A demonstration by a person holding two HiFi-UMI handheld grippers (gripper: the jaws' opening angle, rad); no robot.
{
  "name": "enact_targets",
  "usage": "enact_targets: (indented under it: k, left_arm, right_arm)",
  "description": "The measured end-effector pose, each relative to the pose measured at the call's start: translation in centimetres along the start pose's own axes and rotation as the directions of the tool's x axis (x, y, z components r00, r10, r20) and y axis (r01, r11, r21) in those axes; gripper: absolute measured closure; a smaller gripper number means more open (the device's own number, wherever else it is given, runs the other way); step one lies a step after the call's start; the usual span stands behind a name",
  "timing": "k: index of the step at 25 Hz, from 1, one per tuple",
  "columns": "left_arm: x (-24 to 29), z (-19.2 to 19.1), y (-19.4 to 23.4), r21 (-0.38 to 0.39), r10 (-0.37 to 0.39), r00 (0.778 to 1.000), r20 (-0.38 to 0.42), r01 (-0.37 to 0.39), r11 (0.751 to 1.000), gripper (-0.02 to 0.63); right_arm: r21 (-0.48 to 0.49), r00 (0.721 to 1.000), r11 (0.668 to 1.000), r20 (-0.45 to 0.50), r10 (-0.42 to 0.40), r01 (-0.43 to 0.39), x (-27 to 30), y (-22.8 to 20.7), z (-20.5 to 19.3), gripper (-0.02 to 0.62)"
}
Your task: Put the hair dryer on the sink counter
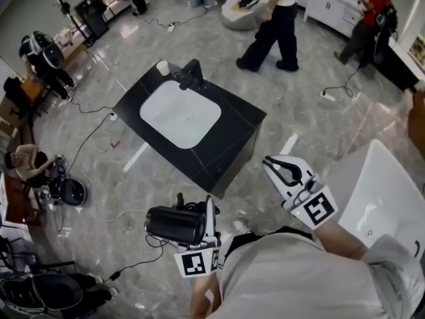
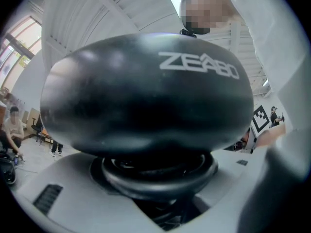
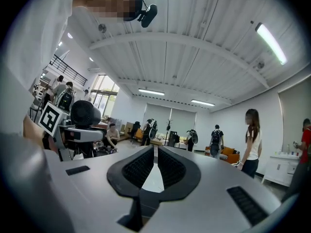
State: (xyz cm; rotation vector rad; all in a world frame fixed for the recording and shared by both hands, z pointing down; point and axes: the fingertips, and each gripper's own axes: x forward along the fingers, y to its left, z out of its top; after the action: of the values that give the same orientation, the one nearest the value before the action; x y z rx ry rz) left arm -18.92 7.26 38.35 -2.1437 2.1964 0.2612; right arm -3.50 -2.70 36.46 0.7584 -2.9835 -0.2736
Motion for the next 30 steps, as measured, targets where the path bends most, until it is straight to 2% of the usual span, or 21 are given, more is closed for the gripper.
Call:
enact_targets:
  k: [8, 15, 22, 30]
  left_arm:
    - [1.8, -0.5, 2.3, -0.026, -0.024, 1.000, 0.006, 0.024, 0.999, 0.325]
    - [3.0, -0.6, 2.1, -0.046, -0.047, 0.999, -0.006, 0.047, 0.998, 0.325]
    - [4.6, -0.7, 1.7, -0.034, -0.040, 0.999, -0.012, 0.039, 0.999, 0.325]
    - [8.9, -1.1, 1.5, 0.008, 0.006, 1.000, -0.017, -0.006, 1.000, 0.325]
  right_arm:
    - [-0.020, 0.999, 0.999, -0.013, -0.035, 0.034, 1.7, -0.4, 0.0, 0.548]
    - [-0.020, 0.997, 0.998, -0.038, -0.060, 0.060, 2.1, -1.4, 0.1, 0.548]
    - [-0.015, 0.999, 0.999, -0.013, -0.038, 0.038, 3.5, -3.0, 0.4, 0.547]
    - [-0.017, 0.998, 1.000, 0.049, 0.026, -0.025, 7.2, -7.3, 1.1, 0.548]
